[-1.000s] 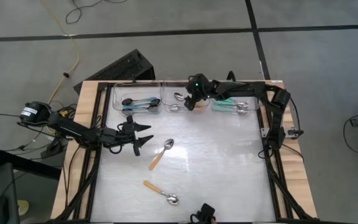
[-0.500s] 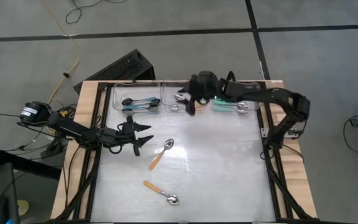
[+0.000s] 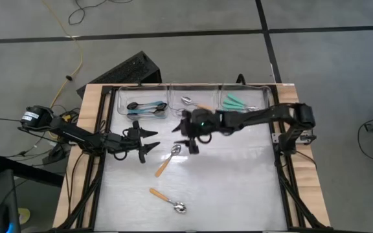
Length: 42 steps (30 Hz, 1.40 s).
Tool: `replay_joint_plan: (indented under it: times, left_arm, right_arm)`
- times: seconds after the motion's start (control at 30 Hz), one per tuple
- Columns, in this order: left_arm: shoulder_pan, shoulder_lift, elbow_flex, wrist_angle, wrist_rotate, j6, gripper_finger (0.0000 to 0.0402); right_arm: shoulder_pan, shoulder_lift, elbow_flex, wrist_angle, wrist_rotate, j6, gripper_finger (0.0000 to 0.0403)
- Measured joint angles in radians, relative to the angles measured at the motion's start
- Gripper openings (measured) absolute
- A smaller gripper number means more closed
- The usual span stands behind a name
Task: Sort silverware by color (type)
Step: Put the top yellow spoon into the top center transparent bin
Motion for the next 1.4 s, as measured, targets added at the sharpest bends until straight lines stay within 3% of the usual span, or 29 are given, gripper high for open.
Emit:
replay_joint_plan:
  times: [0.23, 0.5, 0.8, 1.1, 1.4]
  left_arm:
    - [0.000, 0.000, 0.000, -0.004, -0.001, 0.000, 0.0218]
    - [0.000, 0.000, 0.000, -0.023, -0.001, -0.008, 0.0218]
    - [0.000, 0.000, 0.000, -0.036, 0.001, -0.011, 0.0218]
    - [0.000, 0.000, 0.000, -0.040, 0.006, -0.014, 0.0218]
    - [0.000, 0.000, 0.000, -0.037, 0.001, -0.015, 0.0218]
  right_arm:
    - [0.068, 0.129, 0.000, 0.111, 0.002, -0.078, 0.0255]
    - [0.100, 0.216, 0.046, 0.103, -0.005, -0.144, 0.0255]
    - [0.106, 0.324, 0.146, 0.031, -0.005, -0.202, 0.0255]
    - [0.093, 0.424, 0.261, -0.166, -0.037, -0.230, 0.0255]
    - [0.088, 0.426, 0.277, -0.207, -0.064, -0.303, 0.0255]
